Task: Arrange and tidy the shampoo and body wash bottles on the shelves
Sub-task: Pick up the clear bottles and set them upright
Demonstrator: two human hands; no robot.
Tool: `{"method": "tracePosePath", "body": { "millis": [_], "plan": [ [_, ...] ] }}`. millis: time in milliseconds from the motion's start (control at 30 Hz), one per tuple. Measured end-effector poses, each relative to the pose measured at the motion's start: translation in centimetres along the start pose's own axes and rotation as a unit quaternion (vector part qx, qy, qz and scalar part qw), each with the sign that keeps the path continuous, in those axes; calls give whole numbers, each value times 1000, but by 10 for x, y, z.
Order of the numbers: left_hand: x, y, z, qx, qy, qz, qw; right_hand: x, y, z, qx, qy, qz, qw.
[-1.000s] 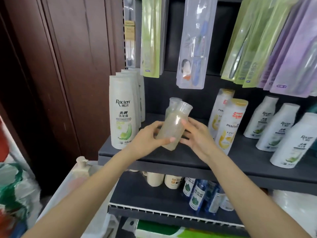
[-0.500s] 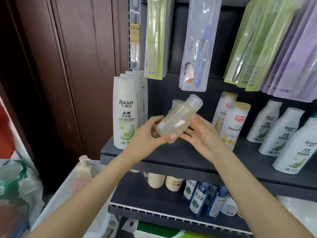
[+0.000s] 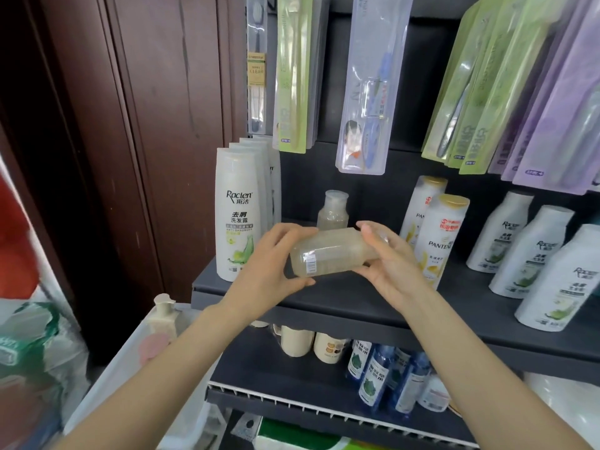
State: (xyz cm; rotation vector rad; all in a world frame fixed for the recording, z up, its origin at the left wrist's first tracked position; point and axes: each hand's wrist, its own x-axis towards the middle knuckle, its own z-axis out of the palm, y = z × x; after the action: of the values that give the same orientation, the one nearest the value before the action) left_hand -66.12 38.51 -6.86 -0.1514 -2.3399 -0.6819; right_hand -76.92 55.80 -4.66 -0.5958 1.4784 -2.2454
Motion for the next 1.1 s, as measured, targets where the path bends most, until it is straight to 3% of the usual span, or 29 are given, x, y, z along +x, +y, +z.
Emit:
{"method": "tracePosePath", "body": {
  "millis": [100, 167, 333, 500, 600, 667, 733, 833, 900, 1000, 1100],
  "plan": [
    [2, 6, -5, -170, -39, -122, 977, 0, -2, 0, 21, 4, -30, 999],
    [2, 8, -5, -209, -33, -127, 969, -1, -1, 0, 29, -1, -37, 999],
    [-4, 3, -2, -122, 64, -49, 989, -5, -1, -5, -79, -27, -22, 996],
    [-5, -4, 5, 1, 88, 16, 996, -6, -1, -7, -41, 9, -23, 999],
    [0, -1, 3, -24, 3, -31, 999, -3, -4, -7, -47, 30, -52, 997],
    [4, 2, 1, -55, -75, -71, 993, -1, -8, -4, -135, 3, -96, 986],
    [9, 3, 3, -102, -101, -105, 984, 1, -12, 3, -240, -45, -139, 960],
    [17, 6, 7, -123, -106, -127, 979, 5, -15, 13, -321, -87, -155, 930],
    [21, 7, 8, -105, -107, -124, 981, 10, -16, 13, -324, -89, -152, 930],
    [26, 9, 12, -106, -86, -127, 982, 15, -14, 12, -306, -45, -141, 941],
    [26, 9, 22, -113, -36, -140, 983, 22, -12, 10, -345, 2, -142, 928]
  ]
}}
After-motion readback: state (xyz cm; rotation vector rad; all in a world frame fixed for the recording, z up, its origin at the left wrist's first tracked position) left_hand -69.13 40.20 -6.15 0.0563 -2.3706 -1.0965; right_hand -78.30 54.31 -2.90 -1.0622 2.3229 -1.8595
